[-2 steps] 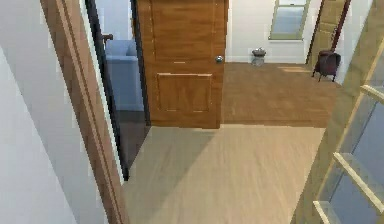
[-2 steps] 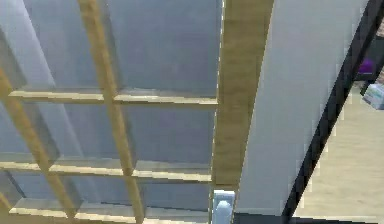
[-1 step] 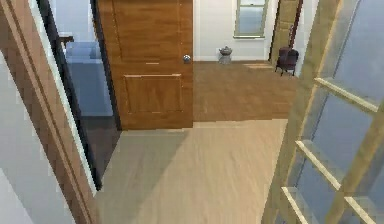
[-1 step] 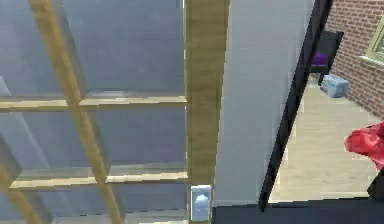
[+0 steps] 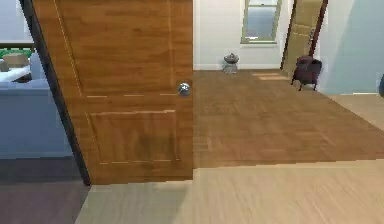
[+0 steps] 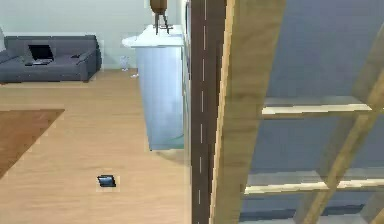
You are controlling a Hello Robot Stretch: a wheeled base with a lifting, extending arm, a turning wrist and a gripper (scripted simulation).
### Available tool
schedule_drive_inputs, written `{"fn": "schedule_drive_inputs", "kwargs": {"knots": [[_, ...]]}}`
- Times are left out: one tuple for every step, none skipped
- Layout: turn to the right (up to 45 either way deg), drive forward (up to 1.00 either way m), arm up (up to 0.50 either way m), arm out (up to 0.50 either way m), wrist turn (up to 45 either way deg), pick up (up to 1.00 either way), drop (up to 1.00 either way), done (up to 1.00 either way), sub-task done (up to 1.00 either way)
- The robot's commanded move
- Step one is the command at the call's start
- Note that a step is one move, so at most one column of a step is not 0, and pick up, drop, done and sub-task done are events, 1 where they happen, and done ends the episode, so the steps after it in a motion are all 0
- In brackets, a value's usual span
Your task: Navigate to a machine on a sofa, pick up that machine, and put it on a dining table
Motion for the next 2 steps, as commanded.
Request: {"fn": "schedule_drive_inputs", "kwargs": {"knots": [[30.0, 0.0, 0.0, 0.0, 0.0, 0.0, 0.0, 0.0, 0.0], [0.0, 1.0, 0.0, 0.0, 0.0, 0.0, 0.0, 0.0, 0.0]]}}
